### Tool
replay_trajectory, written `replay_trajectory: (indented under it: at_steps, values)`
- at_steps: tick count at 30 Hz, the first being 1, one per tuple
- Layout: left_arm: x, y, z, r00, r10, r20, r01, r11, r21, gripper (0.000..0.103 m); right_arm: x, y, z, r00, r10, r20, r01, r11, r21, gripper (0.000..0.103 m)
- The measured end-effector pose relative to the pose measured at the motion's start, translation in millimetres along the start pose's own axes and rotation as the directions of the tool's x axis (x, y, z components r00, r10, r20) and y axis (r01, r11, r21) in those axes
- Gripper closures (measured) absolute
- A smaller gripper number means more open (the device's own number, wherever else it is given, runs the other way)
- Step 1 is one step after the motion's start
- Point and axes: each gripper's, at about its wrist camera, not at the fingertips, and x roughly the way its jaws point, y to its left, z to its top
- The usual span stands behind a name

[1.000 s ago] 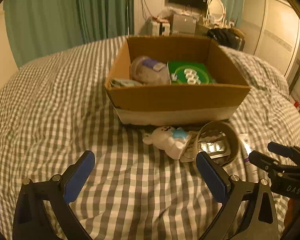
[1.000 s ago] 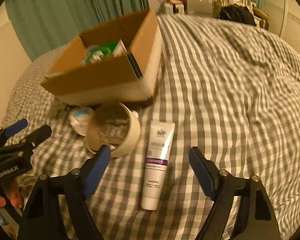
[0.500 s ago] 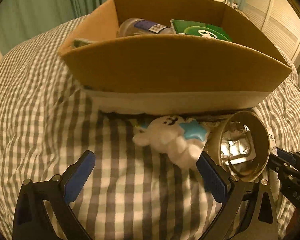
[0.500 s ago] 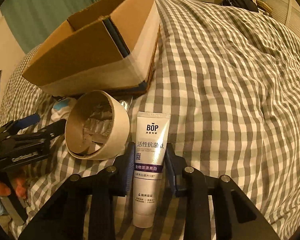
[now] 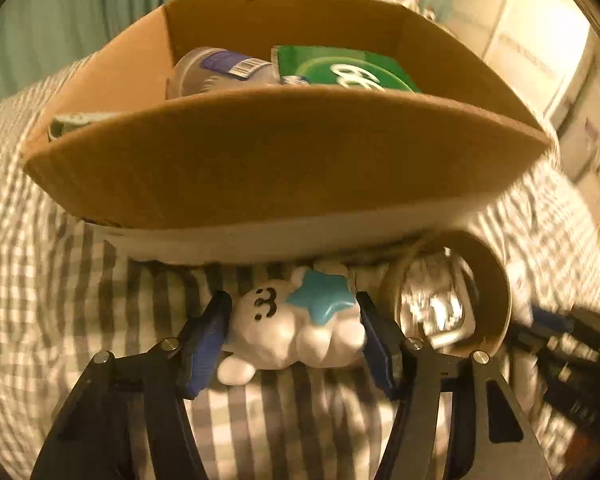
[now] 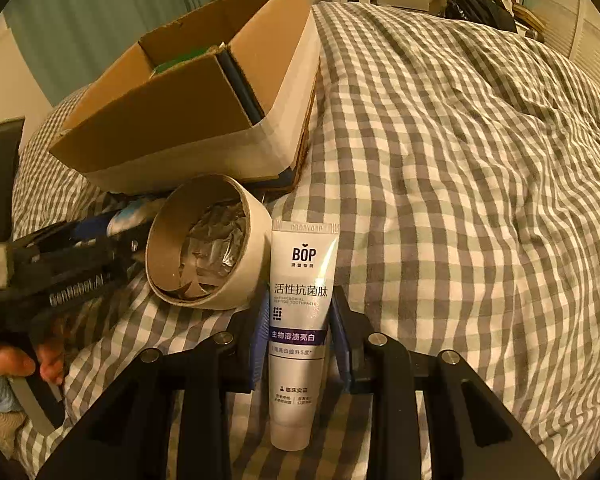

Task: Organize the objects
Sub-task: 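Carry the tube and figurine over the box and open both tools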

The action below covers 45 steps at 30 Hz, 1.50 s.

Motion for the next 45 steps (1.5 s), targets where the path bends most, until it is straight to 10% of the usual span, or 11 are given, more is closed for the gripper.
replay_trajectory:
  at_steps: [25, 45]
  values:
    - [-159.8, -2.6, -17.0, 0.984, 0.057, 0.172, -0.055, 0.998, -0.017, 0.040, -142.1, 63.9, 0.9, 0.963, 0.069, 0.261, -0.047, 0.995, -0.091, 0.075]
    - [-237.9, 1.8, 65.4, 0.916, 0.097, 0.389, -0.107, 0.994, 0.006, 0.040, -213.4, 96.3, 86.5, 0.883, 0.115, 0.455, -0.024, 0.980, -0.200, 0.075]
